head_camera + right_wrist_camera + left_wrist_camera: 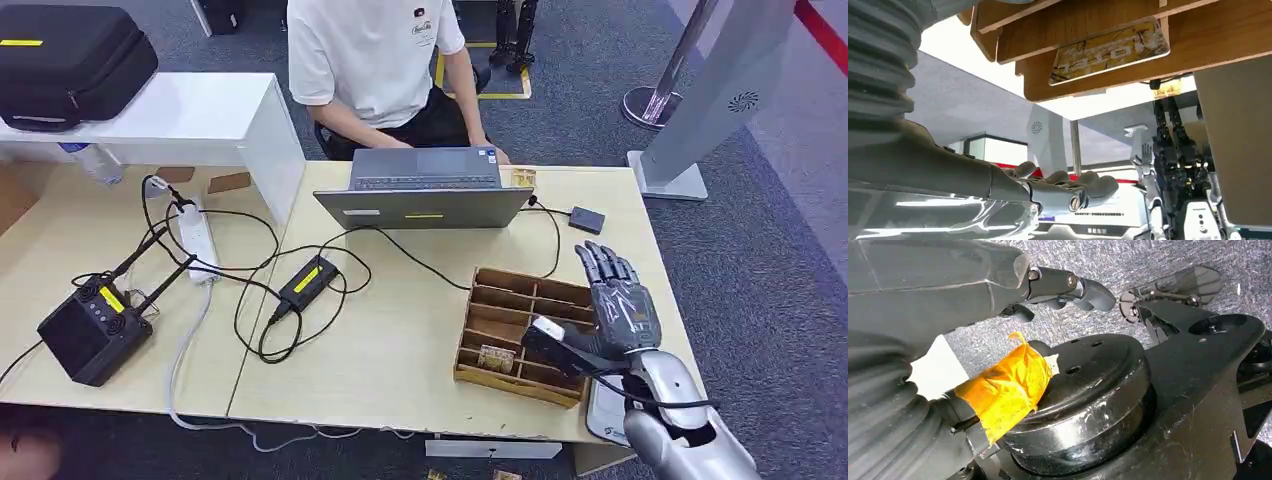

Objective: Pass the card to the sensor for recognition and then transmit it.

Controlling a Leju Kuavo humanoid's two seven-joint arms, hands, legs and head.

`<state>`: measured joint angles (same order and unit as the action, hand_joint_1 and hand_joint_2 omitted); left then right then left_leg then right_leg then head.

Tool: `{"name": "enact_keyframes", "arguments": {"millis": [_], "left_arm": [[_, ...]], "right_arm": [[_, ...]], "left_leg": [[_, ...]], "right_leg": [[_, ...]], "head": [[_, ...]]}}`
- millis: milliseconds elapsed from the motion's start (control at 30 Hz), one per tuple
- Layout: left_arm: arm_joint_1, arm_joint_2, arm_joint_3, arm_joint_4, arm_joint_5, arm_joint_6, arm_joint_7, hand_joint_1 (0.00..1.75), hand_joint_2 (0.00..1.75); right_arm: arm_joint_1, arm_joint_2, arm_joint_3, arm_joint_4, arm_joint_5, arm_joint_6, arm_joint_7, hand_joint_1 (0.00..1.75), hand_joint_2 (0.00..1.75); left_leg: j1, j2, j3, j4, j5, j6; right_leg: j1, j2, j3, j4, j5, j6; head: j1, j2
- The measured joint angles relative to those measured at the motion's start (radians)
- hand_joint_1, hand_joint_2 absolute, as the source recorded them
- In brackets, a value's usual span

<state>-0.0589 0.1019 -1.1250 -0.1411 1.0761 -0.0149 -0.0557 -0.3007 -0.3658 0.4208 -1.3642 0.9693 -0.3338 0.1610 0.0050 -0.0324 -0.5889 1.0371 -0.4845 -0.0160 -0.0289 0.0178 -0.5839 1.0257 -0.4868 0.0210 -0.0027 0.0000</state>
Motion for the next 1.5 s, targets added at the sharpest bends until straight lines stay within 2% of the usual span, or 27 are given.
{"name": "enact_keyframes", "arguments": {"millis": [500,1500], "left_arm": [[0.0,0.0,-0.002,0.001,0.01,0.0,0.0,0.0,1.75],[-0.002,0.0,-0.016,0.002,0.014,-0.001,0.0,0.0,1.75]], "right_arm": [[0.008,0.006,-0.015,-0.028,-0.018,-0.033,-0.02,0.0,1.75],[0.004,0.038,-0.015,-0.004,-0.019,-0.028,-0.029,0.0,1.75]], "left_leg": [[0.0,0.0,0.0,0.0,0.0,0.0],[0.0,0.0,0.0,0.0,0.0,0.0]], "right_leg": [[0.0,0.0,0.0,0.0,0.0,0.0],[0.0,0.0,0.0,0.0,0.0,0.0]], "head": [[0.0,0.0],[0.0,0.0]]}}
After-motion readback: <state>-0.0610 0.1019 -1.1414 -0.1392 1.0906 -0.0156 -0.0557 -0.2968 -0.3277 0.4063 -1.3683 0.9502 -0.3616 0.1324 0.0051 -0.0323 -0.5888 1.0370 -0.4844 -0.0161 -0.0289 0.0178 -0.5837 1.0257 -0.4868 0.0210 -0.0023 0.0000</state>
